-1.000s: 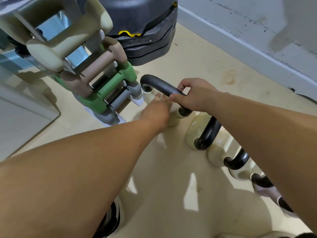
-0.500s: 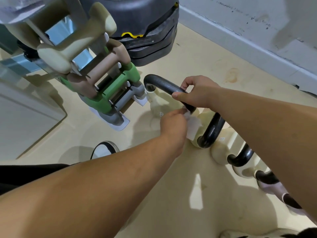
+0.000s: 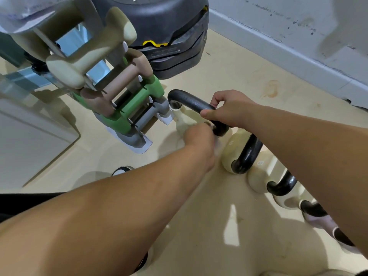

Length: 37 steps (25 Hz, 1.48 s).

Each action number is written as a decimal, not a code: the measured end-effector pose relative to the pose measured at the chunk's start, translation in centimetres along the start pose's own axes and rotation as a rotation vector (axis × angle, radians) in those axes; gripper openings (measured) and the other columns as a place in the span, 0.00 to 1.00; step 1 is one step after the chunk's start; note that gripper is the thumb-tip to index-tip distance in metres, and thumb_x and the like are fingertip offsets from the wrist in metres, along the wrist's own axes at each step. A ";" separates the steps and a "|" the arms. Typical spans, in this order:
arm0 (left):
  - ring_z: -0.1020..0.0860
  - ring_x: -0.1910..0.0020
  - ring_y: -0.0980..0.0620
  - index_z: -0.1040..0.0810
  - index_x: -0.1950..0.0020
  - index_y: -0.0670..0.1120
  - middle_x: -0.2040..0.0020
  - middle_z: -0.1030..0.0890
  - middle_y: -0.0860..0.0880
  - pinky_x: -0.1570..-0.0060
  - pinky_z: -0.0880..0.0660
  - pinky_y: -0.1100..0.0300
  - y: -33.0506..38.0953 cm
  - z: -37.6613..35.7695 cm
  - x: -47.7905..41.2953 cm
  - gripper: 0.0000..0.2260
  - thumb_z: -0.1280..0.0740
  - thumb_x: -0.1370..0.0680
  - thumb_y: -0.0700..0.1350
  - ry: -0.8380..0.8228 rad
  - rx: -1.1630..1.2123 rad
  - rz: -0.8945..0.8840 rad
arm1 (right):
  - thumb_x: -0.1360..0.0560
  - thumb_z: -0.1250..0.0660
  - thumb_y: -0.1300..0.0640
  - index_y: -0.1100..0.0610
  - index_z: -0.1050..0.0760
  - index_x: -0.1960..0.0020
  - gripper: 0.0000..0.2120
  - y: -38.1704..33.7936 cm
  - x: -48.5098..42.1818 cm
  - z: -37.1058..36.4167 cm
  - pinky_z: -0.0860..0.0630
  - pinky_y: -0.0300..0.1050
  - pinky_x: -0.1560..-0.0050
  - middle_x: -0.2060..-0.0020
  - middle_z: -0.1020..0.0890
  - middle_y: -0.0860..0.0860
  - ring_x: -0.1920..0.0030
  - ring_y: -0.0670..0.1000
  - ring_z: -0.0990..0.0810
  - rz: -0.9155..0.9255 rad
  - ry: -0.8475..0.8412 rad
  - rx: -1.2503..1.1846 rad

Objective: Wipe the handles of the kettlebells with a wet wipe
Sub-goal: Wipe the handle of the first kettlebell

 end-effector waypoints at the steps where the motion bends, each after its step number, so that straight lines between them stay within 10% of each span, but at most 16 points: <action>1: 0.23 0.59 0.49 0.20 0.44 0.44 0.57 0.21 0.48 0.61 0.28 0.60 1.3 1.4 -0.7 0.08 0.37 0.19 0.41 0.049 0.029 -0.025 | 0.28 0.25 0.43 0.56 0.23 0.54 0.17 0.0 0.0 -0.1 0.28 0.45 0.60 0.65 0.24 0.49 0.63 0.53 0.26 -0.018 -0.020 -0.053; 8: 0.18 0.47 0.47 0.19 0.36 0.46 0.46 0.14 0.44 0.47 0.24 0.55 1.3 -1.4 -2.9 0.16 0.36 0.23 0.40 -0.177 -0.103 -0.068 | 0.23 0.31 0.44 0.50 0.16 0.52 0.10 0.7 1.0 0.1 0.18 0.48 0.56 0.64 0.19 0.50 0.64 0.51 0.22 -0.028 -0.040 -0.167; 14: 0.18 0.53 0.44 0.23 0.35 0.41 0.44 0.18 0.43 0.49 0.20 0.54 5.0 1.4 -0.9 0.15 0.40 0.21 0.35 -0.014 0.108 -0.037 | 0.25 0.28 0.47 0.52 0.13 0.53 0.09 1.4 1.1 0.2 0.16 0.52 0.51 0.57 0.14 0.56 0.60 0.51 0.20 -0.064 -0.038 -0.288; 18: 0.21 0.44 0.43 0.20 0.38 0.44 0.47 0.20 0.47 0.58 0.32 0.59 15.5 1.9 2.3 0.13 0.39 0.20 0.41 0.253 -0.805 -0.500 | 0.27 0.36 0.62 0.62 0.17 0.51 0.10 2.4 1.1 0.5 0.17 0.49 0.53 0.61 0.19 0.56 0.60 0.54 0.21 -0.125 -0.009 -0.336; 21: 0.22 0.44 0.42 0.19 0.40 0.49 0.45 0.18 0.45 0.52 0.29 0.59 18.5 -1.6 2.7 0.17 0.41 0.24 0.39 0.179 -1.071 -0.930 | 0.32 0.28 0.59 0.53 0.20 0.52 0.09 2.3 1.5 -0.3 0.24 0.44 0.60 0.59 0.19 0.50 0.58 0.52 0.20 -0.076 -0.086 -0.006; 25: 0.27 0.39 0.45 0.21 0.37 0.51 0.42 0.19 0.48 0.32 0.35 0.54 11.8 -3.0 -1.3 0.21 0.42 0.25 0.37 -0.121 -1.637 -0.903 | 0.31 0.26 0.50 0.51 0.23 0.52 0.11 0.8 1.2 -1.0 0.26 0.45 0.62 0.59 0.20 0.51 0.58 0.54 0.20 0.080 -0.029 0.288; 32: 0.24 0.48 0.44 0.26 0.40 0.51 0.47 0.23 0.48 0.51 0.28 0.52 11.4 -3.5 -2.0 0.12 0.35 0.22 0.52 -0.144 -1.729 -0.927 | 0.23 0.33 0.52 0.44 0.26 0.40 0.12 1.2 -0.7 2.6 0.30 0.50 0.59 0.50 0.28 0.51 0.48 0.55 0.26 0.074 0.124 0.538; 37: 0.24 0.53 0.45 0.25 0.42 0.48 0.49 0.22 0.48 0.57 0.31 0.56 9.6 -1.9 -1.7 0.11 0.33 0.21 0.50 -0.039 -1.438 -0.791 | 0.26 0.27 0.43 0.56 0.25 0.37 0.24 2.5 -1.1 5.5 0.28 0.50 0.55 0.41 0.23 0.57 0.42 0.62 0.23 -0.100 0.312 0.432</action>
Point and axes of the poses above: each hand's wrist, its own x-axis away from the middle knuckle, its own z-axis out of the back of the hand, y = z × x, the point moved 9 cm from there along -x, towards the middle knuckle
